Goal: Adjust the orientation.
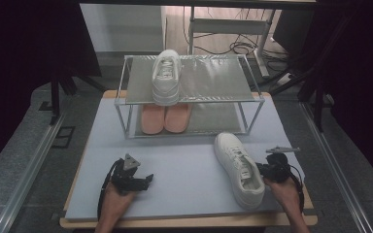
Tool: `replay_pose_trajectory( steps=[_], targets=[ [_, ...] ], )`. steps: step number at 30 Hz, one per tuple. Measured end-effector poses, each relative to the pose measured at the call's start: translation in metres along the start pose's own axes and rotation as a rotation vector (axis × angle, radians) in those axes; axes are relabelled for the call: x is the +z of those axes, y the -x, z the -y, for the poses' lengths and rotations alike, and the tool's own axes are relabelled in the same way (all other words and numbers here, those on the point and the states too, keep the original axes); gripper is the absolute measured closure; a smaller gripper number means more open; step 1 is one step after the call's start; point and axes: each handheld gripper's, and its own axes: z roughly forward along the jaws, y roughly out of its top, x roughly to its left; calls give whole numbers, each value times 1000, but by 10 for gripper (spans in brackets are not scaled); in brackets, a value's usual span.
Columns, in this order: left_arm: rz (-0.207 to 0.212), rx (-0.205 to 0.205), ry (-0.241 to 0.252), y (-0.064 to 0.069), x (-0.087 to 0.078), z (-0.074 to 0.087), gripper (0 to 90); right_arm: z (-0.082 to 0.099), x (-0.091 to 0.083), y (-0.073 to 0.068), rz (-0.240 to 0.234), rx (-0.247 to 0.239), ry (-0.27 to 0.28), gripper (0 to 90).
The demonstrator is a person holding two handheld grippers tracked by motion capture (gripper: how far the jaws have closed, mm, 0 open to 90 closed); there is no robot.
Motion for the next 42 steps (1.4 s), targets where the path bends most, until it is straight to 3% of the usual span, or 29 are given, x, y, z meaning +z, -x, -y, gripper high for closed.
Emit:
replay_pose_trajectory(
  steps=[42],
  targets=[
    [0,-6,4,0,0,0,158,-34,49,-68,-142,-139,-32,900]
  ],
)
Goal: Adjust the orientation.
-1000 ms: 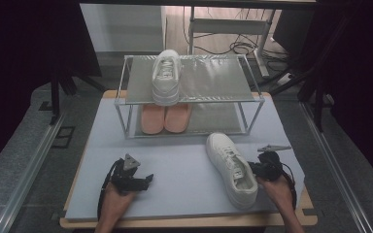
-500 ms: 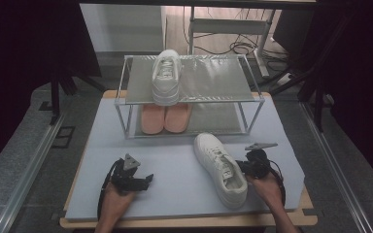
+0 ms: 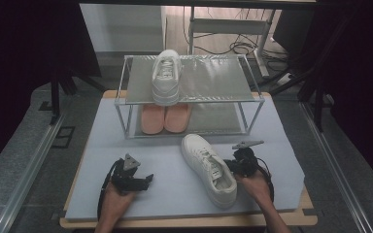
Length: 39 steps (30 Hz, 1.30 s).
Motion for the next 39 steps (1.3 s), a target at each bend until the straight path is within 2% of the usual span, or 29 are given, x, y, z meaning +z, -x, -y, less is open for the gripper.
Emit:
replay_pose_trajectory(
  steps=[6,17,21,26,35,39],
  targets=[
    [-3,8,-3,0,0,0,158,3,-3,3,-13,-7,-13,869],
    [-2,7,-2,0,0,0,158,8,-32,8,3,1,18,779],
    [-3,7,-2,0,0,0,158,11,-43,6,8,-13,19,743],
    [-2,7,-3,0,0,0,158,17,-54,6,7,-7,22,719],
    [-3,8,-2,0,0,0,158,19,-69,2,-17,-15,38,679],
    [-4,9,-2,0,0,0,158,15,-75,-5,-35,-28,44,675]
  ],
)
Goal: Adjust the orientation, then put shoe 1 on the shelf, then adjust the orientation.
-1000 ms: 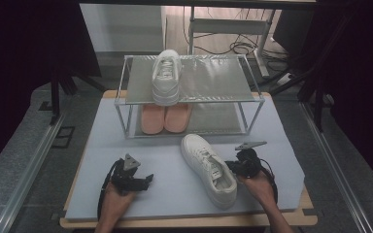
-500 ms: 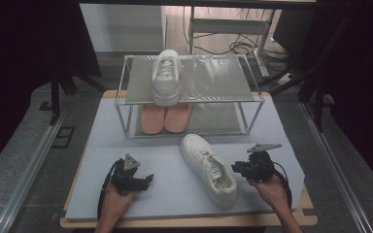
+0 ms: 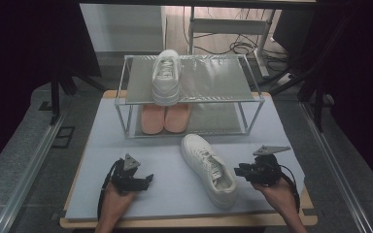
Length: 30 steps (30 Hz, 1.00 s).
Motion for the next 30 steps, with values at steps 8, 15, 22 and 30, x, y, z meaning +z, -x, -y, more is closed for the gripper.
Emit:
replay_pose_trajectory(
  steps=[8,15,22,30],
  targets=[
    [1,-1,0,0,0,0,158,-9,-2,-13,-30,-32,0,655],
    [1,-2,0,0,0,0,158,-14,2,-17,-45,-42,-15,626],
    [-1,-4,4,0,0,0,158,-16,12,-20,-67,-45,-42,584],
    [0,-5,4,0,0,0,158,-21,26,-22,-44,-56,-77,562]
  ],
)
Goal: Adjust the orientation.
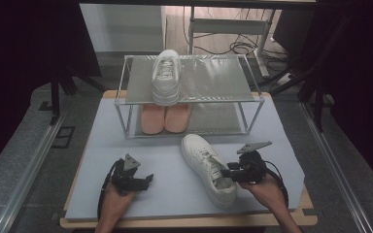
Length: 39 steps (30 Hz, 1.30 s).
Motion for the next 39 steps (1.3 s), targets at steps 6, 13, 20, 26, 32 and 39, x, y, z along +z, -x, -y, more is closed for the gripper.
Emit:
replay_pose_trajectory(
  steps=[6,13,20,26,32,39],
  targets=[
    [2,2,-4,0,0,0,159,-3,6,0,18,6,-20,615],
    [1,2,-2,0,0,0,158,-6,3,-2,49,40,-46,769],
    [2,2,-4,0,0,0,159,-7,2,2,21,89,-35,801],
    [3,1,-5,-1,0,0,158,-7,-2,10,-23,153,-19,807],
    [3,1,-4,0,0,0,158,-8,-6,18,-72,219,-11,812],
    [2,3,-4,0,0,0,159,-9,-11,23,-130,278,-7,816]
  ],
)
